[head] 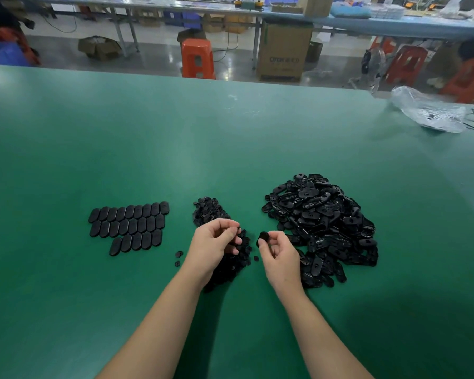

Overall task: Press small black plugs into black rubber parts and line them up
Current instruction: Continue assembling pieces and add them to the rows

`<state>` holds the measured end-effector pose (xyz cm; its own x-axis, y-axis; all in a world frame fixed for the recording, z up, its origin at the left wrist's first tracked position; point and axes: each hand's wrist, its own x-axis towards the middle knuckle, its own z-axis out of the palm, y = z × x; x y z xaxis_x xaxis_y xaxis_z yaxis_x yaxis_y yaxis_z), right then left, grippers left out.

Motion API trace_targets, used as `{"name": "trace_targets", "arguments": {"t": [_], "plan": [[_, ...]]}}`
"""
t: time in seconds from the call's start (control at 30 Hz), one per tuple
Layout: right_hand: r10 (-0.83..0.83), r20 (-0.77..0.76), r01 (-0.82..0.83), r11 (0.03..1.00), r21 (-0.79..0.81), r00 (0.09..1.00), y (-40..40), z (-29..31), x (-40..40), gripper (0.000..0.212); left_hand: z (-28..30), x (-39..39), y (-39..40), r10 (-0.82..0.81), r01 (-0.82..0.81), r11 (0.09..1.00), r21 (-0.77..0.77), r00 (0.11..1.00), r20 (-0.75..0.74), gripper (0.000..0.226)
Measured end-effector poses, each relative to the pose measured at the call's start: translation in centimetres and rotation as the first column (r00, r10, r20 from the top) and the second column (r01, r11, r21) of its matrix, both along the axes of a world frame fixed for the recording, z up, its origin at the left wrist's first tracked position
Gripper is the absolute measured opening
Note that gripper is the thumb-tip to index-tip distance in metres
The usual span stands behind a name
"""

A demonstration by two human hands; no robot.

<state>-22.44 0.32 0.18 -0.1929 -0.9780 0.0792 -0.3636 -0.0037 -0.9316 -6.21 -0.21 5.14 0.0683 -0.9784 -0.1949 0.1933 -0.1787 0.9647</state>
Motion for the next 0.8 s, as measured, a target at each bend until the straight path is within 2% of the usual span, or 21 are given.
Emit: {"name": "trace_targets", "arguments": {"t": [0.07,0.2,0.37,0.53,0.6,0.67,0.8], "plan": [[-0.004,0.010,0.004,1.000,0.001,1.000,-0.08,-0.10,-0.10,0.018,-0.11,-0.04,-0.08,0.017,-0.017,1.000,0.007,1.000,0.000,0.010],[0.004,0.038,-0.003,1.000,-0.016,0.999,-0.12,-0.26,-0.04,0.033,-0.13,-0.04,-0.25,0.040,-0.040,0.999,-0.001,0.999,-0.001,0.017],[0.016,0.097,-0.020,0.999,0.043,0.995,-0.04,-0.29,-0.02,0.017,-0.28,0.02,-0.43,0.038,-0.038,0.999,0.000,0.998,0.059,0.014],[0.010,0.104,-0.014,0.999,0.042,0.995,0.23,-0.01,0.00,0.016,-0.55,-0.02,-0.57,0.042,-0.040,0.999,-0.020,0.997,0.068,0.023],[0.012,0.093,-0.016,0.999,0.041,0.996,0.27,0.09,0.01,0.015,-0.62,-0.11,-0.72,0.031,-0.029,0.999,-0.019,0.992,0.121,0.026],[0.012,0.085,-0.016,0.999,0.042,0.996,0.29,0.17,0.00,0.014,-0.57,-0.23,-0.79,0.014,-0.010,1.000,-0.019,0.985,0.174,0.024],[0.018,0.132,-0.025,0.998,0.052,0.991,0.32,0.38,0.11,0.015,-0.40,-0.90,-0.70,0.014,-0.015,1.000,0.009,0.986,0.163,0.013]]}}
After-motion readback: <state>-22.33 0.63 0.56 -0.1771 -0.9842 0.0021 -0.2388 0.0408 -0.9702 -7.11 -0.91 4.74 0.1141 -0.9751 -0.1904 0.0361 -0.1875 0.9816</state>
